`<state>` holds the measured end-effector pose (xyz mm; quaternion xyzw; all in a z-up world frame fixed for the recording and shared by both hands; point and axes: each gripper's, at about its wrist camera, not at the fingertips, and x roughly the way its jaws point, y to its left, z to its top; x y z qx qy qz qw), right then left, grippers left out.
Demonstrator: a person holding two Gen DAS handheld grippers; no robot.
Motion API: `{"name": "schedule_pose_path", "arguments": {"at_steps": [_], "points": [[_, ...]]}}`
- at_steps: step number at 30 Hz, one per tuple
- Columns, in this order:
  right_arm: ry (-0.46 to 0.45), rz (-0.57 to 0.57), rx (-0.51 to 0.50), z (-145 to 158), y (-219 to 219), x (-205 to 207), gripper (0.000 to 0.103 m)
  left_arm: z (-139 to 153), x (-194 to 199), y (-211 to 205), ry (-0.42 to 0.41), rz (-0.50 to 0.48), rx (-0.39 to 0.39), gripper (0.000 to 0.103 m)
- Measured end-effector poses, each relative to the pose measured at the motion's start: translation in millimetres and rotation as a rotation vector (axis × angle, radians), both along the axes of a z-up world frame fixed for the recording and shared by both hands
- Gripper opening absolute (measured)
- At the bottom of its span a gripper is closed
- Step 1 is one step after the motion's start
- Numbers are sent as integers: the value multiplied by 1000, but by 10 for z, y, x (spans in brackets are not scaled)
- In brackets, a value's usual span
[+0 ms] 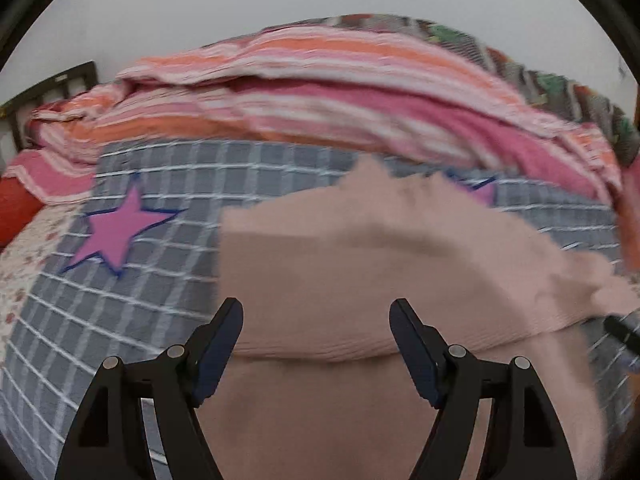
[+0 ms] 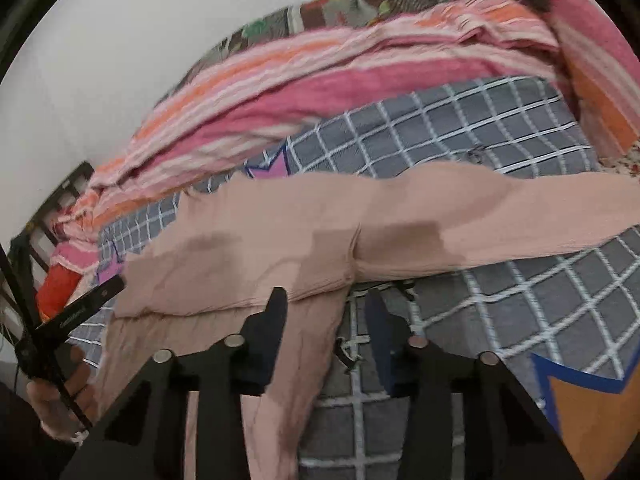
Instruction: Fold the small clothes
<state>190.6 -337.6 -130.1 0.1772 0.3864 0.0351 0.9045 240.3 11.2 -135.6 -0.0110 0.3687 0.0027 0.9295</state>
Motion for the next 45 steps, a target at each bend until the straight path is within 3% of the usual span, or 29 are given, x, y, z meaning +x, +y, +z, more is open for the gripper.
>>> {"name": "schedule_pose_path", "arguments": {"at_steps": [2,8,11,13,15,18,21,22,24,25,26,30,33,37,45], "points": [[21,2,8,-64,52,92,39,4,28,167,6,22,11,74],[89,-46,-15,-163,130,434,35,-23,125,449,18,-9,-133,74],[144,-59,-120,-309,237,560,17,30,148,289,-27,-98,-126,73],[102,-48,-133,-273,243,511,8,36,197,179,-40,-142,-123,74],[53,-53,-86,-221,149,451,7,-48,241,122,-18,-122,-91,74],[138,-104,-92,-376,63,501,4,-263,356,125,78,-91,-61,74],[111,-76,-53,-286,25,422,7,-287,372,143,83,-85,-66,75],[100,-62,-47,-236,-1,383,12,-291,363,126,80,-84,-53,78],[74,-82,-75,-86,-111,252,31,-313,364,76,88,-80,-6,81],[61,-114,-92,-12,-209,187,49,-320,351,56,90,-81,6,84],[45,-149,-104,45,-317,126,56,-323,352,54,90,-83,9,84],[47,-246,-182,162,-977,-32,56,-325,368,123,96,-76,-18,88],[88,-315,-214,10,-1490,-157,58,-333,388,131,102,-75,-16,89],[181,-333,-132,-355,-2013,-98,58,-337,398,120,105,-72,-7,90],[211,-367,-17,-441,-2342,219,62,-343,414,161,107,-77,-24,91]]}}
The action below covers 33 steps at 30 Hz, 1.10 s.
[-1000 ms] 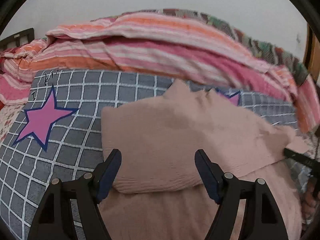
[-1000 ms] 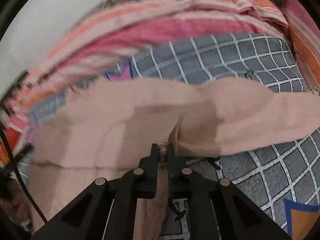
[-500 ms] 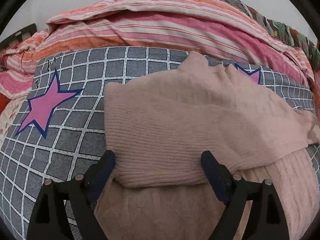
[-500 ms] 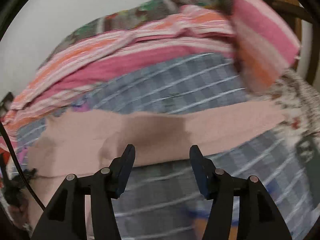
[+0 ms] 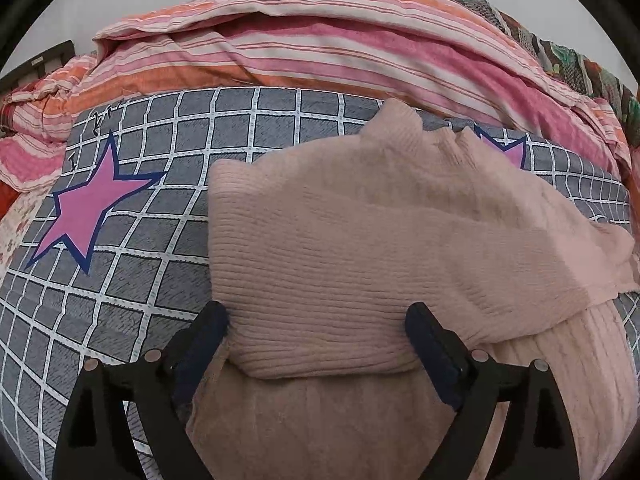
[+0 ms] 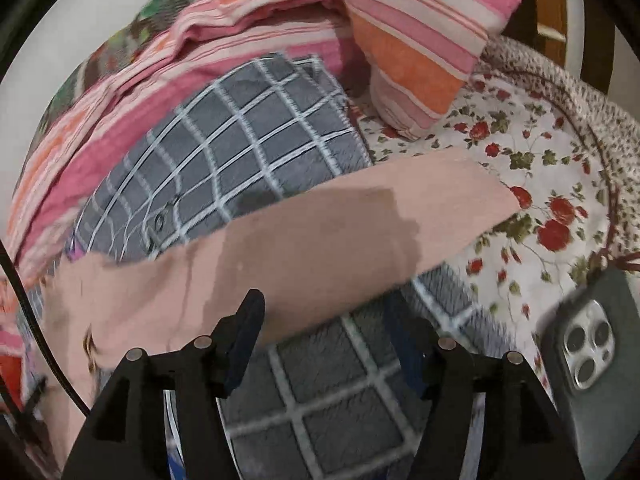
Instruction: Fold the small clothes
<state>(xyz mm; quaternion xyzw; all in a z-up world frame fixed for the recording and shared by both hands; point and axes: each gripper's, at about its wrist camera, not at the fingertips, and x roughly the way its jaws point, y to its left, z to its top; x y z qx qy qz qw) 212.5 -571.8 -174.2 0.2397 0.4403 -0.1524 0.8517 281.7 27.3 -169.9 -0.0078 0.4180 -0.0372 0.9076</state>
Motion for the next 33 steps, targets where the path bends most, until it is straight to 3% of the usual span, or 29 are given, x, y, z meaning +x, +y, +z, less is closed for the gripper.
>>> {"name": "schedule_pose_path", "arguments": {"at_steps": [3,4,7,11,17,21,25,27,29,31,33], "points": [[-7,-35,-11,5,-110,129,61,7,1,-1,0,0,-4,91],[2,-47,-32,4,-121,159,52,10,0,-1,0,1,-6,91],[18,-53,-99,26,-132,247,9,22,-1,5,-3,1,-16,91],[-43,-50,-191,241,23,202,9,63,-31,65,-18,4,-60,91],[-154,7,-414,947,758,173,8,199,-128,442,-47,93,-204,91],[-232,113,-527,1410,1533,222,8,314,-248,782,-102,201,-210,91],[-303,280,-591,1683,2659,356,8,389,-381,1052,-146,281,-151,91],[-326,355,-576,1713,3108,437,8,391,-443,1234,-150,318,-145,91],[-335,467,-539,1654,3739,576,8,362,-477,1414,-138,335,-192,91],[-342,565,-508,1493,4237,681,8,325,-500,1573,-121,334,-250,91],[-324,651,-472,1257,4670,765,8,315,-521,1641,-125,341,-254,91]]}}
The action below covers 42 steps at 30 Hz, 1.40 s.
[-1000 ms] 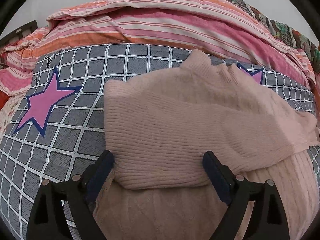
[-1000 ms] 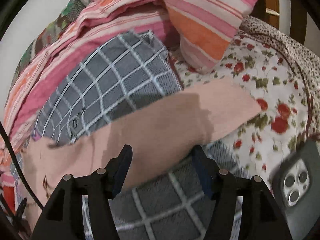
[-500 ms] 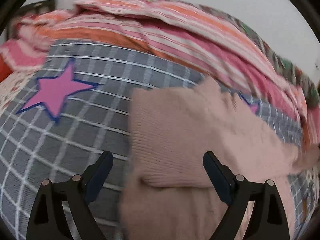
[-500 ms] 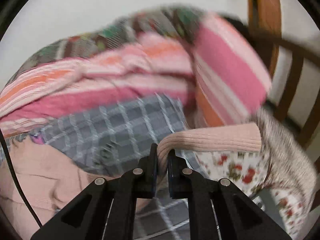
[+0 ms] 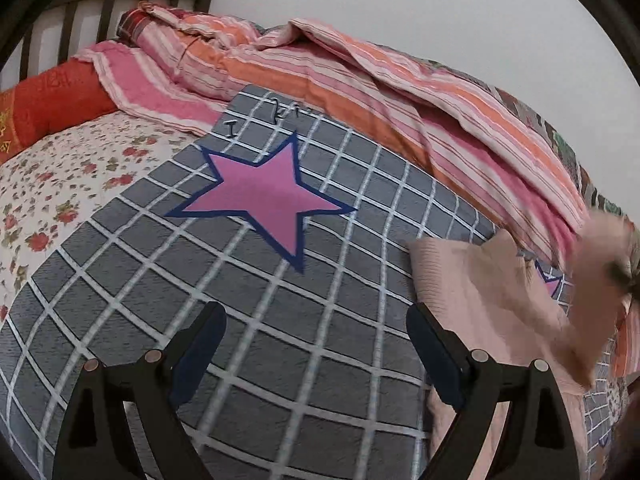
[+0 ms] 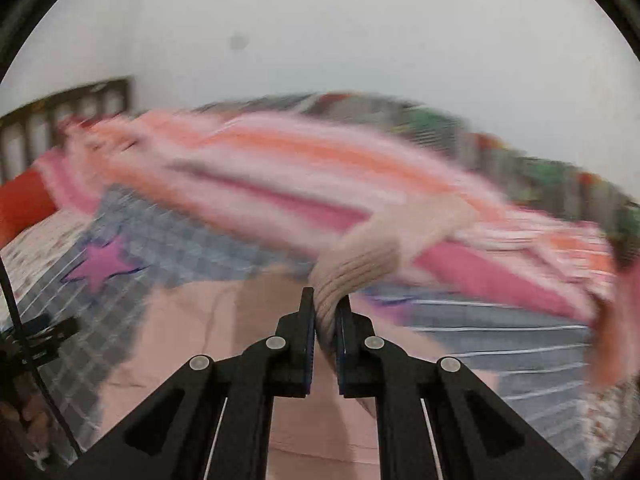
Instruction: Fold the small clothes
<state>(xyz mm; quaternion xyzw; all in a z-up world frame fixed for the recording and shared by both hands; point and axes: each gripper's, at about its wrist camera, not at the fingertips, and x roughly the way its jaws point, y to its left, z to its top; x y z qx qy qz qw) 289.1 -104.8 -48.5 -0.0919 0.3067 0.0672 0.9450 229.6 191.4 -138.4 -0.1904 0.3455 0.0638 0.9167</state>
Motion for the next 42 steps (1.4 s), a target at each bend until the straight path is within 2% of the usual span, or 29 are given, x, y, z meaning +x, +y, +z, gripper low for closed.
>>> {"name": "schedule_pose_path", "arguments": {"at_steps": [3,4,7,10,11,15,18,21,23,28,31,33,36,39,42], "points": [[146,99,36,-501,437,173,12,-29,5,37,2,4,17,91],[199,124,52,-674,532,218,16,-40,10,35,5,1,19,91],[316,190,140,-936,575,170,34,-86,53,-16,23,-32,5,91],[288,154,180,-884,319,27,53,-97,101,-164,26,-82,11,91],[266,136,186,-843,212,-32,55,-91,101,-222,22,-97,16,91],[198,23,188,-667,-451,-283,55,-74,142,-500,11,-168,19,91],[154,-104,138,-666,-1008,-507,55,-76,209,-694,17,-188,28,91],[187,-213,66,-819,-1475,-654,55,-72,252,-833,13,-192,38,91],[234,-247,71,-986,-1718,-683,55,-64,258,-910,3,-188,61,91],[299,-294,107,-1216,-1891,-453,55,-80,299,-976,10,-178,94,91],[300,-325,142,-1243,-1967,-333,40,-138,329,-960,38,-173,95,91],[279,-351,187,-1227,-2095,-370,41,-161,345,-963,53,-168,94,90],[313,-376,238,-1286,-2268,-416,44,-164,351,-1010,53,-184,114,90],[315,-311,238,-1216,-2249,-527,44,-131,327,-1072,35,-209,140,90],[238,-244,261,-996,-2265,-716,50,-59,333,-1146,1,-233,160,90]]}}
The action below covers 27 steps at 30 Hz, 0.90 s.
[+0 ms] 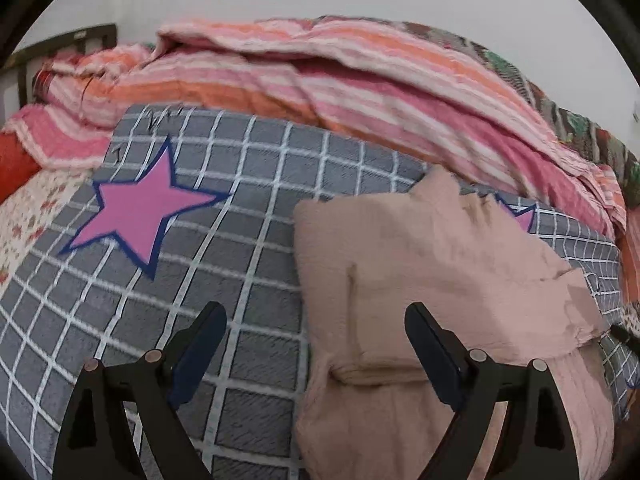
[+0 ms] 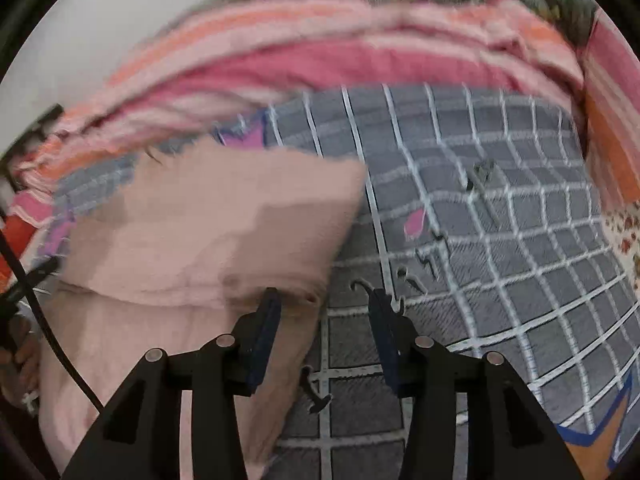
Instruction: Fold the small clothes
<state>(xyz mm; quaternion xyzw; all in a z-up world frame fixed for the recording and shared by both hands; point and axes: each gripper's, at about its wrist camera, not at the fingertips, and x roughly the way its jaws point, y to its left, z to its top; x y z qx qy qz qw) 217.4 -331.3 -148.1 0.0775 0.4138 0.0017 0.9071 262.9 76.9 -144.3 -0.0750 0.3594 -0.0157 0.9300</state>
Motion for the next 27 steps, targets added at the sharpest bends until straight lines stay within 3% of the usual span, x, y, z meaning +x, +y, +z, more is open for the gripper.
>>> {"name": "schedule_pose_path", "arguments": {"at_steps": [1,3,8,10,13,20,27], "points": [[-44,-10,16,79,-14,-30,55,6,28,-28,-1,-3,4,90],[-82,-17,45,142,-7,30,57,-27,101,-93,23,-9,15,90],[18,-24,55,-175,158,359,57,-212,188,-264,96,-22,120,85],[70,-28,32,-356,166,424,57,-212,176,-248,93,-18,113,85],[51,-49,55,-325,120,387,57,-227,176,-218,102,-11,92,85],[47,-51,29,-301,155,343,57,-172,73,-254,75,-11,89,72],[53,-40,-3,-310,209,403,57,-149,41,-296,75,-6,114,71]]}}
